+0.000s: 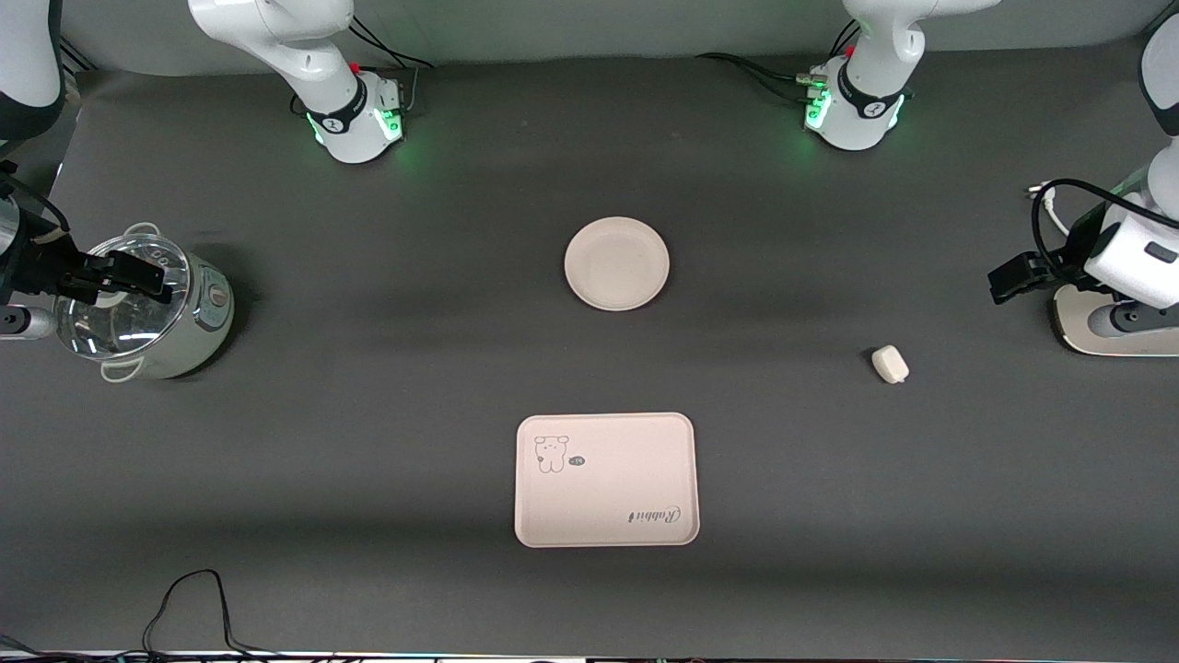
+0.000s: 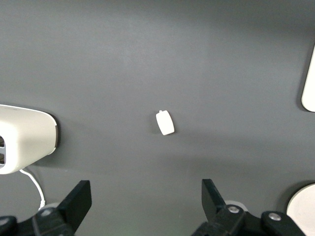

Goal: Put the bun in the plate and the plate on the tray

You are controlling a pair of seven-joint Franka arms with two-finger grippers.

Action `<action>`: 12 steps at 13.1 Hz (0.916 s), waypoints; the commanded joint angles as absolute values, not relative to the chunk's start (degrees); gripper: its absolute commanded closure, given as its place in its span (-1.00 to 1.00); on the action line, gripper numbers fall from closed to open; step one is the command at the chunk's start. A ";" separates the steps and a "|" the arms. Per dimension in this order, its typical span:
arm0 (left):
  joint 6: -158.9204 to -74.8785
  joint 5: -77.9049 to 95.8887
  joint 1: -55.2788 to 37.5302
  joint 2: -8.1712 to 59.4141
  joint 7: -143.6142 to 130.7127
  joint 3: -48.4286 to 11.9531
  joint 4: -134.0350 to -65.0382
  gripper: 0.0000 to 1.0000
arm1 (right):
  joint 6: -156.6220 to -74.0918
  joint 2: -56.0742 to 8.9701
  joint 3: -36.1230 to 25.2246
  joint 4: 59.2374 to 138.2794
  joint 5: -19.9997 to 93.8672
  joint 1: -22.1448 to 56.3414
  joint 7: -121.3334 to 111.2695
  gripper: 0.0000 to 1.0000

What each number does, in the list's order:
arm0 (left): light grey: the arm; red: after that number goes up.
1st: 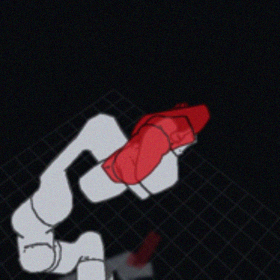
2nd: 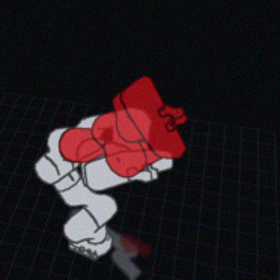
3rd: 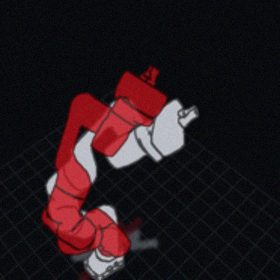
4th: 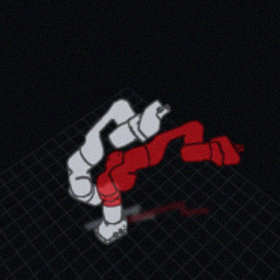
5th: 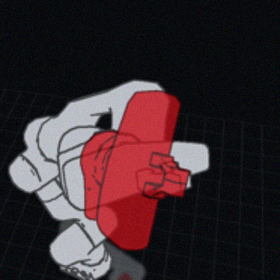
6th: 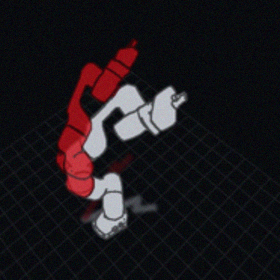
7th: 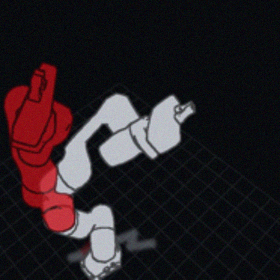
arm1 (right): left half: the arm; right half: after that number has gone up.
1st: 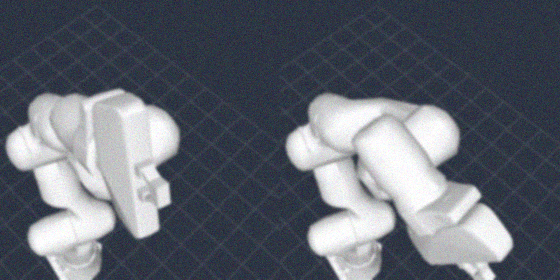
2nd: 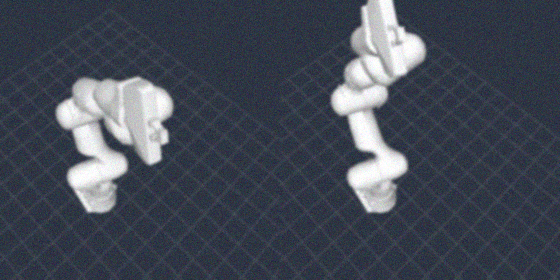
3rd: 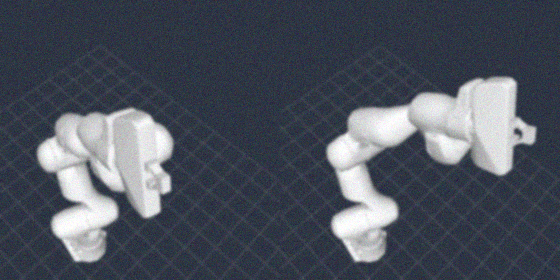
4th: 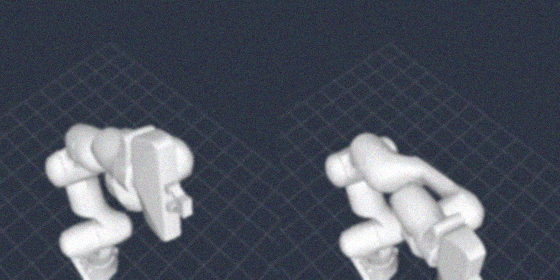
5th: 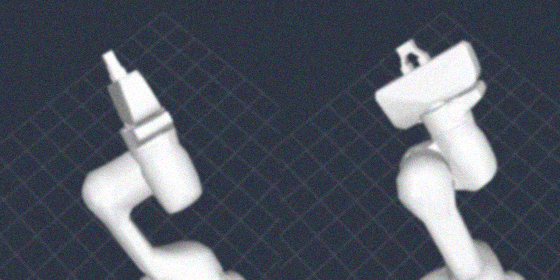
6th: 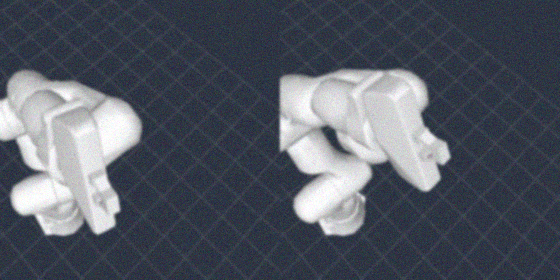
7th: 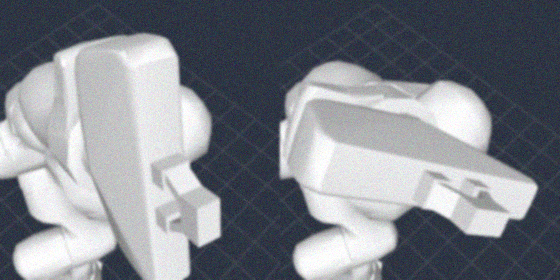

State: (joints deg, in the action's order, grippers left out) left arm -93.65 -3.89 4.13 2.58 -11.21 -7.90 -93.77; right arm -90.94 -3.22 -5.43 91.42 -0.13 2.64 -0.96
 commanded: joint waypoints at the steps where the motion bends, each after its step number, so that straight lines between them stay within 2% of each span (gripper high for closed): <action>1: -90.10 -4.13 -3.78 3.69 -9.50 -0.27 -90.97 -1.00 | -89.65 -3.08 -5.45 90.70 -1.05 2.99 -2.37 -1.00; 2: -89.91 -4.13 -5.95 3.69 -9.41 1.65 -90.62 -1.00 | -89.65 -2.90 -5.45 90.70 -1.05 4.12 -2.37 -1.00; 12: -88.68 -3.87 -6.24 3.69 -8.27 1.58 -90.44 -1.00 | -89.65 -2.90 -5.80 90.70 -1.14 4.75 -2.29 -1.00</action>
